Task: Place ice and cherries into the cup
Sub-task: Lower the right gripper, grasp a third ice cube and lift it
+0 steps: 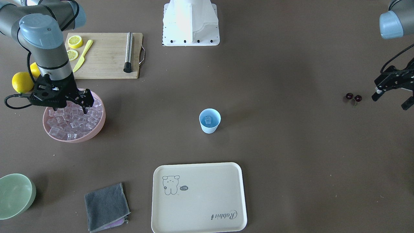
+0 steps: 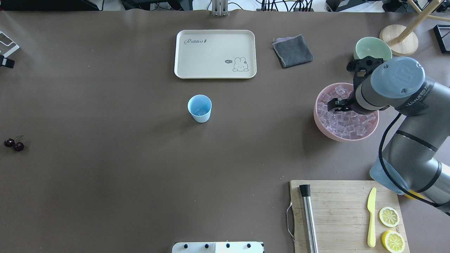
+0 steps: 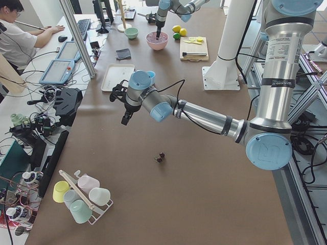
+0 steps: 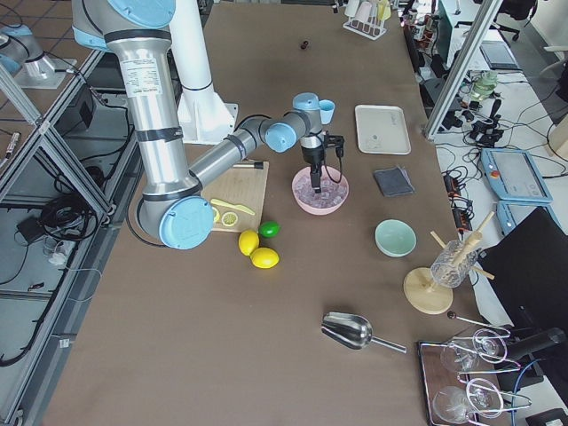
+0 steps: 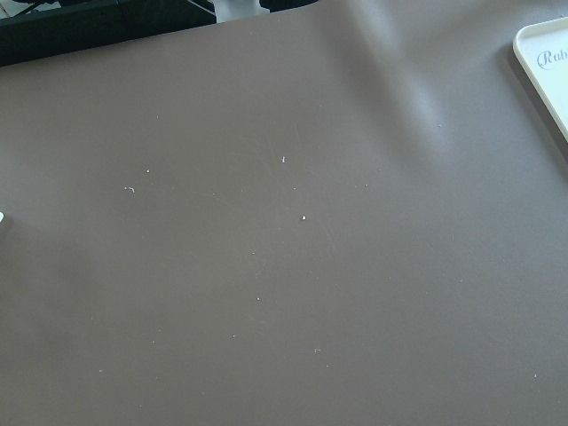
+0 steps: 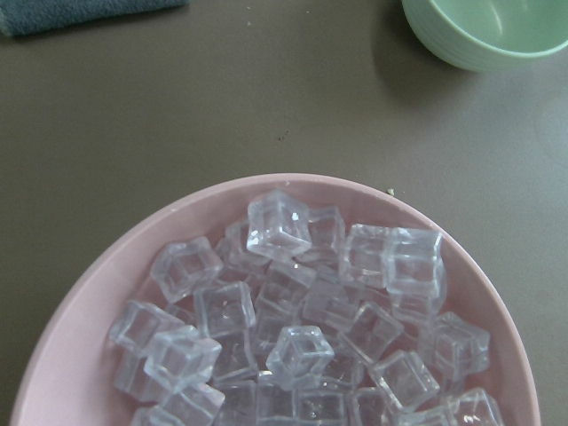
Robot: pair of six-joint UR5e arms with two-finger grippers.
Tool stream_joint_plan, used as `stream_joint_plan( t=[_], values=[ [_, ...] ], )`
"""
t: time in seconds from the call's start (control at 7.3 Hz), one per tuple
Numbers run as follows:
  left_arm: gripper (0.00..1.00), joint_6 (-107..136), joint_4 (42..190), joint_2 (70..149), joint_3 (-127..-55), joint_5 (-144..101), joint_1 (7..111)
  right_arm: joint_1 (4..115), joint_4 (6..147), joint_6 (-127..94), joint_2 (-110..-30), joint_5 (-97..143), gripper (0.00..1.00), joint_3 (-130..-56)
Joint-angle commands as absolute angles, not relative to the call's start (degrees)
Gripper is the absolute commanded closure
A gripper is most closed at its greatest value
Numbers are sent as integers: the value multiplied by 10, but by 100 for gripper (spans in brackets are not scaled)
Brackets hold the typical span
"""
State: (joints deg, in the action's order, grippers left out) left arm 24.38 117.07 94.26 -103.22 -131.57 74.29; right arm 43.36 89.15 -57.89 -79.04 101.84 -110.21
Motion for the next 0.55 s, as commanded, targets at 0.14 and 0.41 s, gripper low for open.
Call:
stream_joint_plan(
  t=[0.14, 0.41],
  values=[
    [1, 243, 1171, 944, -1033, -1316, 738, 410, 892, -595, -803, 1017, 22, -1101],
    [1, 243, 1171, 943, -1034, -1315, 738, 403, 893, -602, -804, 1016, 46, -1101]
  ],
)
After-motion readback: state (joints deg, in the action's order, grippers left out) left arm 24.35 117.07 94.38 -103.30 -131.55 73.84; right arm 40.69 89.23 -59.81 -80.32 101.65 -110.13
